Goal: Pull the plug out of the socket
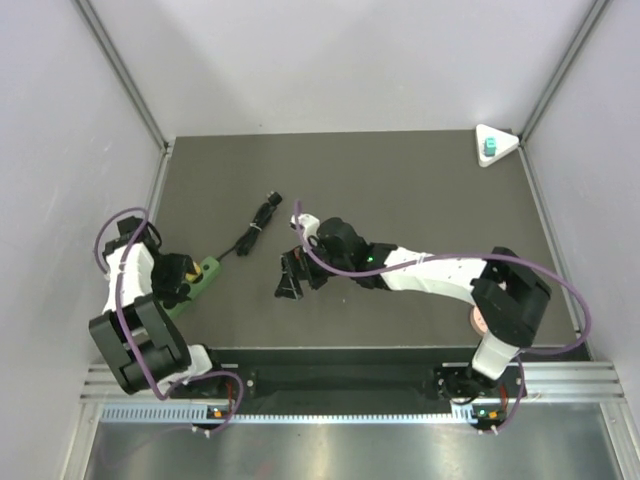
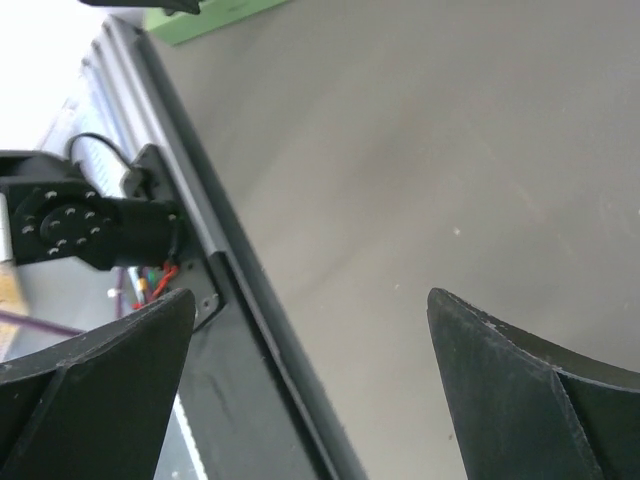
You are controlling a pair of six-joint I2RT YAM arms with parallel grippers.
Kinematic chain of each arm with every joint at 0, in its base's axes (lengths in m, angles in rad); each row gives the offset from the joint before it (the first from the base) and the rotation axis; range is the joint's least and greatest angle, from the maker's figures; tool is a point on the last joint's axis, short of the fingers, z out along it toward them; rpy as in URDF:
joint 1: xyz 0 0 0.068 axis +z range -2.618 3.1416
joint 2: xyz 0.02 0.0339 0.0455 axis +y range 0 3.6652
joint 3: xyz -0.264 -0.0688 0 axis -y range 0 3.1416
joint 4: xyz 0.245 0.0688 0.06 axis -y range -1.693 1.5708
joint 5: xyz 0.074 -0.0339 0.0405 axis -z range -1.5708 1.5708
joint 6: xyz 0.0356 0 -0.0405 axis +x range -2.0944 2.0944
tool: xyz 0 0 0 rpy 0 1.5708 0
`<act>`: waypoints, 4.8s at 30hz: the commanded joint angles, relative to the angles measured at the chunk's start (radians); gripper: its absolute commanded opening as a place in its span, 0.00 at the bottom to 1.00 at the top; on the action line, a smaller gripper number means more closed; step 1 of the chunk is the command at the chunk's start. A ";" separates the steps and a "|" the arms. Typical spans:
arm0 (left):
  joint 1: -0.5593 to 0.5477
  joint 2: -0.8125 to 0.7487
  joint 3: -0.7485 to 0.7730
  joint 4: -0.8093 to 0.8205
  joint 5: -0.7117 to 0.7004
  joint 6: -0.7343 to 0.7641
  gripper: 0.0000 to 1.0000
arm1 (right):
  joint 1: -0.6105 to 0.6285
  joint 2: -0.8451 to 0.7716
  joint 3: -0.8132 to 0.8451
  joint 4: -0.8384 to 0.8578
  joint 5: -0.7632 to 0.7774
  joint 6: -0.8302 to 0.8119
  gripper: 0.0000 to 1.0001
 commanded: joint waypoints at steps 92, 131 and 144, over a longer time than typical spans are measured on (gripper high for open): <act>-0.179 -0.030 -0.069 0.348 -0.095 0.557 0.00 | 0.035 1.113 1.230 0.217 -0.140 0.392 0.00; -0.178 -0.073 -0.018 0.323 0.049 0.533 0.00 | 0.049 1.222 1.217 -0.182 -0.022 0.309 0.00; -0.178 -0.110 0.060 0.279 0.043 0.530 0.00 | 0.050 1.274 1.205 -0.241 0.020 0.288 0.00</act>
